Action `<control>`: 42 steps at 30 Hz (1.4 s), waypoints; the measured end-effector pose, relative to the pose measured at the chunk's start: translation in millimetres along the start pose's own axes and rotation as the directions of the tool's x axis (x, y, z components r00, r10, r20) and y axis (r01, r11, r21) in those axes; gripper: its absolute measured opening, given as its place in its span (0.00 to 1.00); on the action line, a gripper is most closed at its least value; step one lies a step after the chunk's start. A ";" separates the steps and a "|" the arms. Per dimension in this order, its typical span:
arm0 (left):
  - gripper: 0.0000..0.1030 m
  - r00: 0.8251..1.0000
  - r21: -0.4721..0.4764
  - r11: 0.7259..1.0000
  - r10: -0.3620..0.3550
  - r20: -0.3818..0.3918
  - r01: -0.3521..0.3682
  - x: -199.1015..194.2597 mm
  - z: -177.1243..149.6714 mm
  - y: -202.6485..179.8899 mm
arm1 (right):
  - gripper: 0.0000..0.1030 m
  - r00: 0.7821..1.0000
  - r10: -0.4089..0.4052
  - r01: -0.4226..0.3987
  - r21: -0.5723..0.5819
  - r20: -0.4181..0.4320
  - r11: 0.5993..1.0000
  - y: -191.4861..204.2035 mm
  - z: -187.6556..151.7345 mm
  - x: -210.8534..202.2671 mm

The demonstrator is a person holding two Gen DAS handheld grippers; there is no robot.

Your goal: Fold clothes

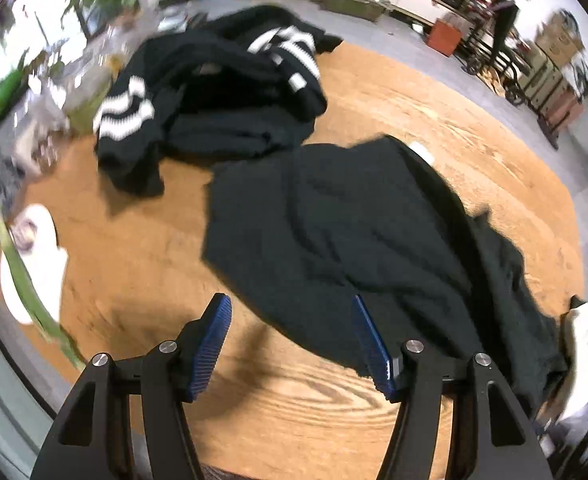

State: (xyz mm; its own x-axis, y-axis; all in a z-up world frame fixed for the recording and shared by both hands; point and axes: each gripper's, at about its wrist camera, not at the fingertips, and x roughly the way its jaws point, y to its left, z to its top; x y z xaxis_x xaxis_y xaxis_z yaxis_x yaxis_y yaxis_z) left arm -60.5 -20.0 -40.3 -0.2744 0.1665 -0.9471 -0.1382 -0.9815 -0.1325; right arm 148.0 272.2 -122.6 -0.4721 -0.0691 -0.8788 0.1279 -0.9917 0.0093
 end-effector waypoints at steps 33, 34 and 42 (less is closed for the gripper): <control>0.04 0.982 0.120 0.980 -0.144 -0.119 0.159 58.6 -15.3 -99.8 | 0.30 0.998 -0.011 0.012 -0.025 0.066 1.000 -61.0 65.0 83.8; 0.03 0.985 0.096 0.984 -0.138 -0.107 0.148 55.7 -16.5 -82.2 | 0.22 0.996 -0.028 0.030 -0.014 0.083 0.999 -62.6 66.0 79.5; 0.03 0.992 -0.041 0.993 -0.104 0.078 0.107 -8.0 -11.4 25.0 | 0.04 0.947 -0.241 0.199 0.198 0.214 0.960 -101.2 75.6 19.6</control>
State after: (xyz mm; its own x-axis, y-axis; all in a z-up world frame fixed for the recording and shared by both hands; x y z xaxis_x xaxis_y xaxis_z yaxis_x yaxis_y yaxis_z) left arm -50.9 -46.9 -39.4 -0.3316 0.2741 -0.9027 -0.1277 -0.9611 -0.2449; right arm 59.9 363.0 -104.7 -0.6641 0.1500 -0.7324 -0.1441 -0.9870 -0.0715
